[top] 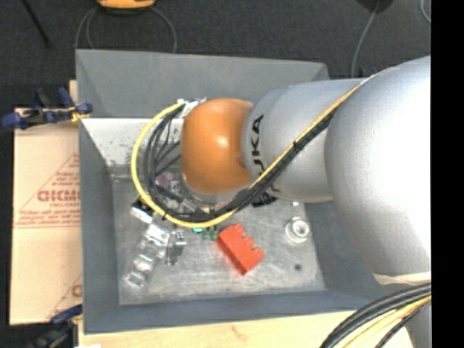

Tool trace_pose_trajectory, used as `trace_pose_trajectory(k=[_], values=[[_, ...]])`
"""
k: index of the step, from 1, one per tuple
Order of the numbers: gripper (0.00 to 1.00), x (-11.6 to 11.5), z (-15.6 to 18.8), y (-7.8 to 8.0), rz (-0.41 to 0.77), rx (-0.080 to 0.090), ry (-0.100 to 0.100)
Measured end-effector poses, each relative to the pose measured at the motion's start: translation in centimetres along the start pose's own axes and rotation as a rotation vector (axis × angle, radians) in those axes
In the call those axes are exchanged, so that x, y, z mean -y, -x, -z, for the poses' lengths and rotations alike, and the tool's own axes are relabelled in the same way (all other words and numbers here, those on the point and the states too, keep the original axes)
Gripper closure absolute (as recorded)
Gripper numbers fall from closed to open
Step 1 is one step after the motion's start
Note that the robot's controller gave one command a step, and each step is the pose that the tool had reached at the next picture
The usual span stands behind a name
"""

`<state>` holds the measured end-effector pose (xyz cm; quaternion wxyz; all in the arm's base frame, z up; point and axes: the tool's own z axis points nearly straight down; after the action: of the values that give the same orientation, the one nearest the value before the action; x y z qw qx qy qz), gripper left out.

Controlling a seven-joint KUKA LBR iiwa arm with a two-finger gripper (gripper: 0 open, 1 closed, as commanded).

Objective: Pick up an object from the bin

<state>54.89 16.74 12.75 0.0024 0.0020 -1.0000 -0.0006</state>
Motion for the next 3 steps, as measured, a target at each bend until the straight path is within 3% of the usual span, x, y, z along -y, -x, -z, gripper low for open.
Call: trace_pose_trajectory(k=[1,2,3], values=[[0.0,-4.9,-5.2,-2.2,0.438,0.009,-0.011],[0.0,-6.5,-2.7,-7.1,0.856,0.008,-0.003],[0.0,-3.9,-2.2,2.8,1.134,0.011,-0.006]])
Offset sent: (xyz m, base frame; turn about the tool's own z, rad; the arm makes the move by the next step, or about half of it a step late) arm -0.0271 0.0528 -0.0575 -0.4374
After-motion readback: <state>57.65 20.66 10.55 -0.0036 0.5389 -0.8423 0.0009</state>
